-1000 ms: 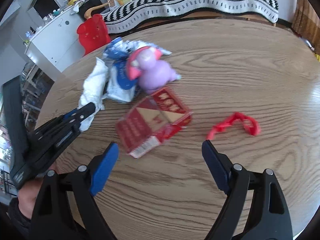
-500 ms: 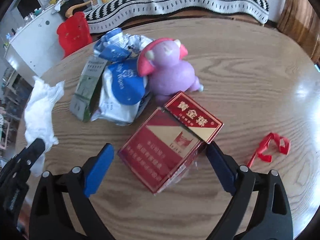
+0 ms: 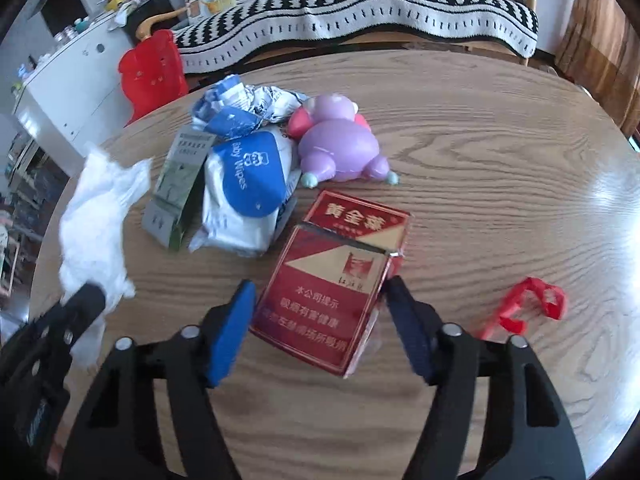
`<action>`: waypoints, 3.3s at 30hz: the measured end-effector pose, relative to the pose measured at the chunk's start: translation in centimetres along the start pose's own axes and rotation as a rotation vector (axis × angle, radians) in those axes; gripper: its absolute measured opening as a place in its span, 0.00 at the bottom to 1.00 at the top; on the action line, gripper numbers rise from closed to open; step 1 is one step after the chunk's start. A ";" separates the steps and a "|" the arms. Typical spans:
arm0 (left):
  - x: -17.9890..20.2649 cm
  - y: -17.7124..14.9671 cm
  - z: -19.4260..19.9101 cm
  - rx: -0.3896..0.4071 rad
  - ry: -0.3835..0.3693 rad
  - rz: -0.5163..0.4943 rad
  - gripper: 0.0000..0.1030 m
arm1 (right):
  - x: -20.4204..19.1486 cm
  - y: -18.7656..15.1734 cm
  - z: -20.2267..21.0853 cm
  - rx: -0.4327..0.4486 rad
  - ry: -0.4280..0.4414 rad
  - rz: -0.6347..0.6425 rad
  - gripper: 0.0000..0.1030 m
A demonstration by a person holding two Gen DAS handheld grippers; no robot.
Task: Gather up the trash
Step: 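Grasp the white tissue with the left tool while the right tool grasps the red cigarette box, then carry the tissue and red box over the black bin and release both, then move both open tools back over the table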
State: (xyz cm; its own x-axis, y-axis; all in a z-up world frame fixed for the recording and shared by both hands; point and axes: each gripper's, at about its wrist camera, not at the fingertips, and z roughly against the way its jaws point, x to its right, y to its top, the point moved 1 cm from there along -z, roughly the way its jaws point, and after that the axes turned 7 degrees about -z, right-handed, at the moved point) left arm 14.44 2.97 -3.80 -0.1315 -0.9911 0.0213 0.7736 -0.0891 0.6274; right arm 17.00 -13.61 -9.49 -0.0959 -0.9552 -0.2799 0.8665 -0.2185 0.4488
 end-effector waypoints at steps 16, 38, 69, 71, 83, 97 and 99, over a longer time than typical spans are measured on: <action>14.6 -0.4 1.8 0.036 -0.140 -0.202 0.17 | 14.8 -3.3 14.3 0.187 -0.030 -0.075 0.57; 50.3 -13.5 5.1 -0.042 -0.683 -0.695 0.17 | 53.7 -20.7 23.9 0.195 -0.278 -0.668 0.58; 58.5 -16.9 -0.9 -0.201 -0.712 -0.758 0.17 | 60.9 -23.7 20.4 0.029 -0.264 -0.867 0.80; 58.9 -17.2 -1.4 -0.215 -0.716 -0.766 0.17 | 61.3 -23.9 21.4 0.055 -0.277 -0.891 0.81; 60.4 -17.3 -1.3 -0.210 -0.765 -0.791 0.67 | 59.0 -22.5 27.1 0.244 -0.260 -0.888 0.87; 46.1 -8.6 3.3 -0.060 -0.672 -0.617 0.88 | 46.5 -13.0 25.1 0.259 -0.195 -0.645 0.90; 42.8 -7.0 3.7 -0.035 -0.640 -0.574 0.88 | 43.2 -11.0 23.9 0.250 -0.165 -0.594 0.90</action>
State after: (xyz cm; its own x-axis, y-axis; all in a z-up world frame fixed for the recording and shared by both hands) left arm 1.06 -38.45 -4.41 -0.8240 -0.5465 0.1494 0.4978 -0.5725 0.6514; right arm -8.43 -57.24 -6.23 -0.6126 -0.6722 -0.4158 0.5056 -0.7376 0.4475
